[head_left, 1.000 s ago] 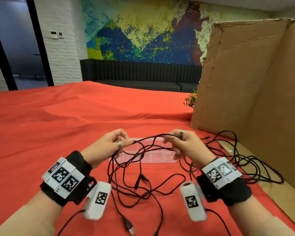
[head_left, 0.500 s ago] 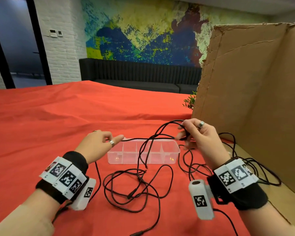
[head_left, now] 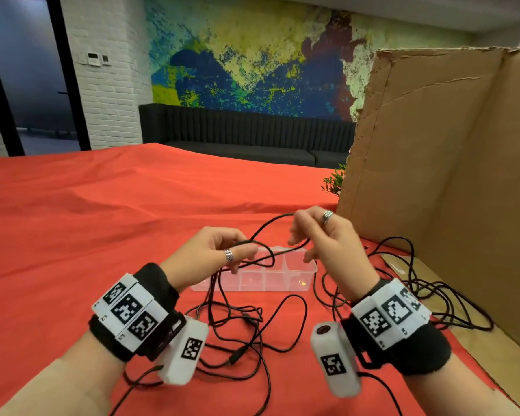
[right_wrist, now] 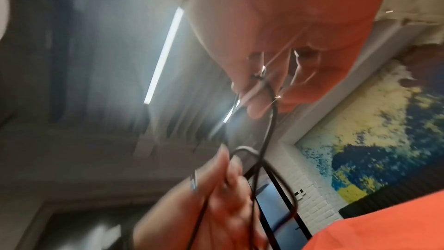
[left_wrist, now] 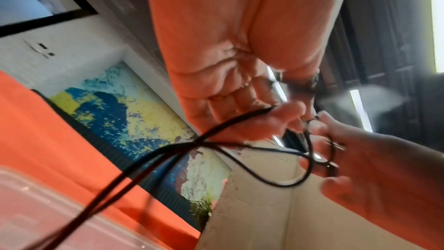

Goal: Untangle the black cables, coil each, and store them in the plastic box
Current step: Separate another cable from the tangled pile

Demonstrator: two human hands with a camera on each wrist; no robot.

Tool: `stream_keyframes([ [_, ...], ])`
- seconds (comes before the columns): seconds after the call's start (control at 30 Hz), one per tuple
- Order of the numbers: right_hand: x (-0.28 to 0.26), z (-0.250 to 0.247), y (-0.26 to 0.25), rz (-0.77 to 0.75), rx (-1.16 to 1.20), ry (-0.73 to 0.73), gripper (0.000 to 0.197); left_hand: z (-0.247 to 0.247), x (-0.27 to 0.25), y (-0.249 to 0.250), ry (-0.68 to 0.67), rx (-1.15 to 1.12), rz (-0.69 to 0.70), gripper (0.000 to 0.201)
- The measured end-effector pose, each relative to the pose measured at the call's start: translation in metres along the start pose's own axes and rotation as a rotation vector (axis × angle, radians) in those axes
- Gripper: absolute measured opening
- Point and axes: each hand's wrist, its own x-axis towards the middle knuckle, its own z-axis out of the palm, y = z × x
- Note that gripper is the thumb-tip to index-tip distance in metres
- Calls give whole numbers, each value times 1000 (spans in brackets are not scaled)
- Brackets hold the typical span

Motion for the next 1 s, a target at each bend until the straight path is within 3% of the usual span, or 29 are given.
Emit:
stream_keyframes([
  [0.1, 6, -14, -5, 88, 198, 100, 26, -14, -1, -11, 57, -31, -33, 19],
  [0.27, 16, -37, -6, 48, 278, 355, 27, -35, -3, -28, 230, -259, -173, 21],
  [0.37, 19, -47, -3, 36, 380, 447, 26, -41, -3, -37, 264, -360, -232, 24],
  [0.57, 15, -42, 3, 7, 414, 561, 26, -56, -2, -43, 354, -553, -348, 24],
  [0.67, 17, -45, 13, 8, 378, 641, 26, -56, -2, -36, 410, -687, -322, 24],
  [0.73, 19, -48, 24, 44, 257, 609, 27, -52, 0, -27, 416, -772, -261, 23],
  [0.87, 16, -41, 44, 146, -259, 230, 13, -39, 0, -5, 230, -763, -210, 29],
  [0.93, 9, -28, 44, 86, -531, 160, 39, -32, 0, 3, 132, -705, -193, 34],
  [1.0, 2, -6, 27, -96, -607, 141, 51, -24, 1, 9, 61, -632, -174, 38],
])
